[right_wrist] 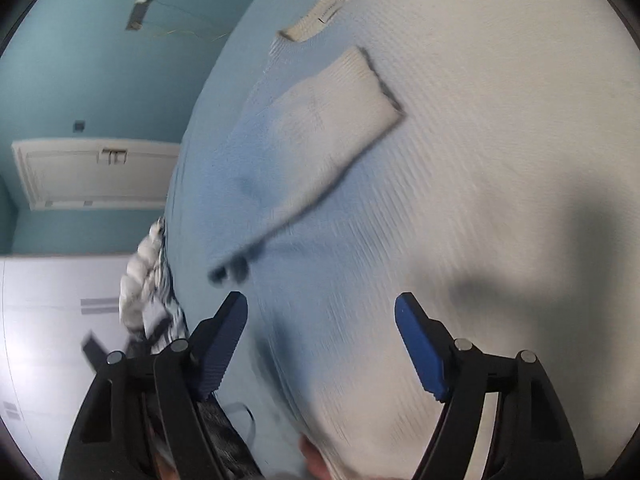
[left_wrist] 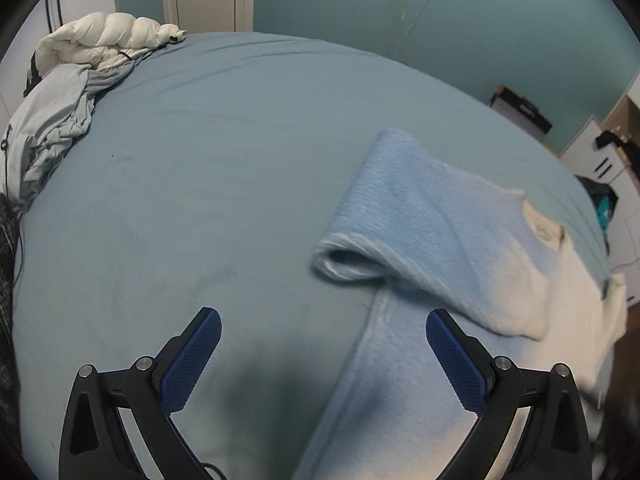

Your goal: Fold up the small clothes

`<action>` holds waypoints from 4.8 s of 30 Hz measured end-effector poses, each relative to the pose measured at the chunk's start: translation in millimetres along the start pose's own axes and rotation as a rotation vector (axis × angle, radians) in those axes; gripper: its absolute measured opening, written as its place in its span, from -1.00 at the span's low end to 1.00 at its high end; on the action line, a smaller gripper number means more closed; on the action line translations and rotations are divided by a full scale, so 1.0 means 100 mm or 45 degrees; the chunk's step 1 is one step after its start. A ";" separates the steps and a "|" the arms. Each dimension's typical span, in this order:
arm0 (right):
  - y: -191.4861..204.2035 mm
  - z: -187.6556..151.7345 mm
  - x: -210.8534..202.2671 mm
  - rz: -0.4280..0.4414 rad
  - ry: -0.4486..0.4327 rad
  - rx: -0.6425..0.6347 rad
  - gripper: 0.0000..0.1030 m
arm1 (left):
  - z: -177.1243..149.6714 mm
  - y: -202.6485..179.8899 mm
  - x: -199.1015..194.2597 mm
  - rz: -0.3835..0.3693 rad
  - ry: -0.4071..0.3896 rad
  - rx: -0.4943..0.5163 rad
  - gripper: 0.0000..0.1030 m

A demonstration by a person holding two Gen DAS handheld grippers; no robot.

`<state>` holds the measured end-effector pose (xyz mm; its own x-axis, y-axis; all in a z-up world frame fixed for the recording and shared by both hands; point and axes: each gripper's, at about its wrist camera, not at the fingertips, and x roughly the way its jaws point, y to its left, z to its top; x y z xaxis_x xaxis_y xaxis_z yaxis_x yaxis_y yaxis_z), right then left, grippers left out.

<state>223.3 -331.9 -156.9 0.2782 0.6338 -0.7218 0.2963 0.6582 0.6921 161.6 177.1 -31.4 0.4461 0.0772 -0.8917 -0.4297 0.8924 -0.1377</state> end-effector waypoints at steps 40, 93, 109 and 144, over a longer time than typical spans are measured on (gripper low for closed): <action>4.08 0.09 -0.42 -0.194 -0.765 -0.968 -0.82 | 0.14 -0.11 0.84 -0.355 -0.017 -0.037 1.00; -1.54 0.38 -1.40 -0.119 -0.572 0.184 0.54 | 0.30 0.92 -0.39 -0.178 0.145 -0.056 1.00; -0.89 1.11 -0.81 -0.483 -0.374 -0.041 -0.83 | 0.09 0.35 -0.16 -0.198 0.111 -0.005 1.00; -1.00 1.23 -0.73 -0.461 -0.386 -0.085 0.56 | 0.02 0.02 -0.19 -0.214 0.114 0.124 1.00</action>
<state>285.5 -494.0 -174.4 0.4249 0.2178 -0.8786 0.3672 0.8457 0.3873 153.8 178.7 -14.2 0.4315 -0.1126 -0.8951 -0.2753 0.9284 -0.2495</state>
